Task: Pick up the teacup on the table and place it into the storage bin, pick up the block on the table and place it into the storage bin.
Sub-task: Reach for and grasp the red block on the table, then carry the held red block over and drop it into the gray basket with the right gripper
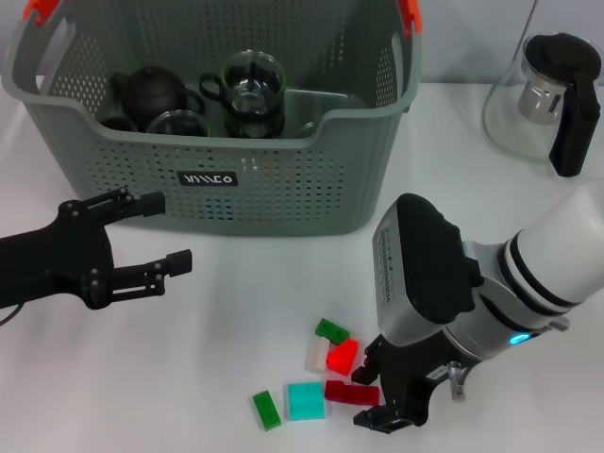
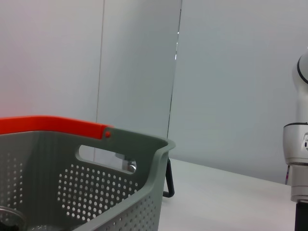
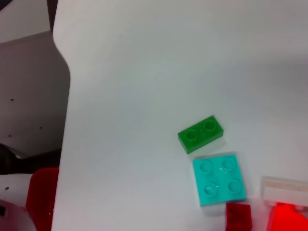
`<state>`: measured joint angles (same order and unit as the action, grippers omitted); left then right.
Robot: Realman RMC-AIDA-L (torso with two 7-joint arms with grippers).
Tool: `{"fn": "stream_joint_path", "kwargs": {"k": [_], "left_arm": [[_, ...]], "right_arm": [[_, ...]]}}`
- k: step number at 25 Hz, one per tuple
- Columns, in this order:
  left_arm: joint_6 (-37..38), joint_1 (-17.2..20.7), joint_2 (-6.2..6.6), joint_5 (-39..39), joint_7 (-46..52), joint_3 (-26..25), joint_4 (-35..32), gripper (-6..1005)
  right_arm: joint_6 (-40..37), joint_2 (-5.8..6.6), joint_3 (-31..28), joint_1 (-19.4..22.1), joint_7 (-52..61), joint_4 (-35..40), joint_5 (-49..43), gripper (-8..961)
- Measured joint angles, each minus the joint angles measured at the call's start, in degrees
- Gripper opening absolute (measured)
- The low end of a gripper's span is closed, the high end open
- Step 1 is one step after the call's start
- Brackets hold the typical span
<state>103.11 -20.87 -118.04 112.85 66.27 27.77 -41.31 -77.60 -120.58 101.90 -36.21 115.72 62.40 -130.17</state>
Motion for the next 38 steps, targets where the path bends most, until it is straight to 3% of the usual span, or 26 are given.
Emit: {"fn": "stream_joint_path", "kwargs": {"k": [19, 29, 38], "left_arm": [[-0.03, 0.25, 0.00, 0.00, -0.08, 0.00, 0.00, 841], [-0.53, 0.30, 0.00, 0.00, -0.18, 0.01, 0.00, 842], [-0.67, 0.39, 0.00, 0.00, -0.27, -0.31, 0.00, 841]], "right_arm": [[1.49, -0.09, 1.51, -0.26, 0.58, 0.10, -1.32, 425], [1.61, -0.04, 2.24, -1.14, 3.18, 0.17, -3.40, 200], [-0.01, 0.19, 1.30, -0.97, 3.95, 2.80, -4.11, 201]]}}
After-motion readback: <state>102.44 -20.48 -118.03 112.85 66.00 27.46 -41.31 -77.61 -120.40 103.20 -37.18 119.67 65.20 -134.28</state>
